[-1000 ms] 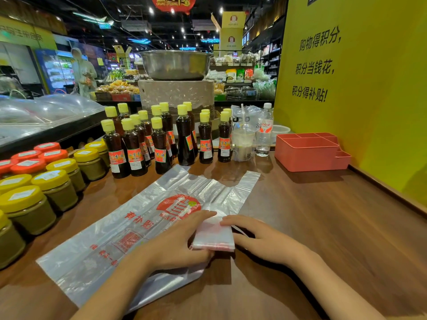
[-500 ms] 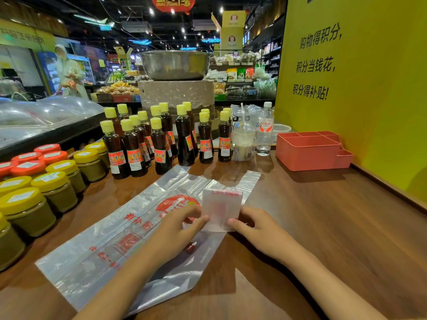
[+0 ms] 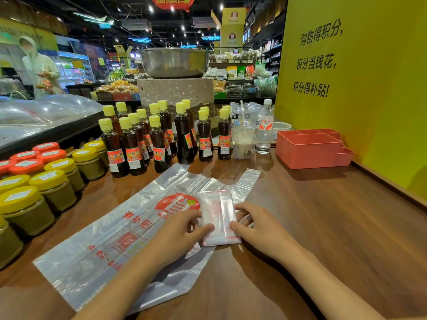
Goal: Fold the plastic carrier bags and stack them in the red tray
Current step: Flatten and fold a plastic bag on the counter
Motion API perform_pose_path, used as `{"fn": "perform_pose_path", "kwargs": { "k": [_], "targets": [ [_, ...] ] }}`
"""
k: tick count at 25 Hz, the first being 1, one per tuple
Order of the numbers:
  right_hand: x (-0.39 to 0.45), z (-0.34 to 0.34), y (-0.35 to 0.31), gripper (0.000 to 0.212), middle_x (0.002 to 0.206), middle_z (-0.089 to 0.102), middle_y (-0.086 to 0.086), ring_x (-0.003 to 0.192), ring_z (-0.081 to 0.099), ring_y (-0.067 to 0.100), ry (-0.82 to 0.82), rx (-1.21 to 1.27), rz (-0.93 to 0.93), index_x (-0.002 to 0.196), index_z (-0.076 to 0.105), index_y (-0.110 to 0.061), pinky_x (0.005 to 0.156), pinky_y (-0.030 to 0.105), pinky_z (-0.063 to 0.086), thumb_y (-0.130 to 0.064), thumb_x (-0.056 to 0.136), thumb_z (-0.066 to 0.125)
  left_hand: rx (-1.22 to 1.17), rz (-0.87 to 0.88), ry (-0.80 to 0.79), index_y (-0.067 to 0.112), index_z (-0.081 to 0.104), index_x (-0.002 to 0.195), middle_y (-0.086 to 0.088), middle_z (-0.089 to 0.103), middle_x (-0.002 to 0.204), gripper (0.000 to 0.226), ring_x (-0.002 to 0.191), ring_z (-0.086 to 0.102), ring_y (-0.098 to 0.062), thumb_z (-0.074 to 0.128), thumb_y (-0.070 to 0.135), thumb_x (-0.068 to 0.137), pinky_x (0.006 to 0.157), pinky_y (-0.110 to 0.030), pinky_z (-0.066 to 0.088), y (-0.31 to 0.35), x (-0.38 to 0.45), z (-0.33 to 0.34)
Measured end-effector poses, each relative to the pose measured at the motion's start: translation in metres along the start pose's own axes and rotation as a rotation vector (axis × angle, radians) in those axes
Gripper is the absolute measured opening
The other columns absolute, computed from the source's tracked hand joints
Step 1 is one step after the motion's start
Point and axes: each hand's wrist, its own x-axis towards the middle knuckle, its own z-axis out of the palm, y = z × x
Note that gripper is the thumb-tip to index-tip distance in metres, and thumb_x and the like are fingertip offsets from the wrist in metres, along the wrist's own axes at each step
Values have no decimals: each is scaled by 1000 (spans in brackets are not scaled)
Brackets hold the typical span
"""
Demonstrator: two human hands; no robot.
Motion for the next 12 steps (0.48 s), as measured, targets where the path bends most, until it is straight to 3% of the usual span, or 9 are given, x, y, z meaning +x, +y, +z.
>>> {"fn": "perform_pose_path", "kwargs": {
  "k": [3,5,9,12],
  "targets": [
    [-1,-2,0,50,96,63,-10,78,67,2,-23,78,15,137,51,-27,70,18,53,-25,90,70,-170,-65,23,32,46,136,6,72,75,55,74,67,-10,74,33,89,67,-24,53,0,1,2],
    [-1,-3,-1,51,99,62,-10,79,66,2,-29,76,23,136,50,-30,71,17,53,-27,90,71,-191,-62,17,23,45,143,9,73,76,61,75,69,-7,74,26,89,67,-18,51,0,1,4],
    [-1,-3,-2,46,107,56,-15,86,61,-2,-47,0,21,135,50,-33,68,14,49,-33,92,68,-249,-30,-17,27,48,138,8,74,79,55,78,70,-8,74,23,89,72,-21,53,2,0,3],
    [-3,-1,0,54,141,43,-13,120,44,-3,-101,-170,-62,148,37,-36,96,16,38,-34,96,55,-143,37,-108,36,56,126,12,71,84,37,84,65,-3,69,33,92,74,-19,49,3,-1,4]
  ]
}}
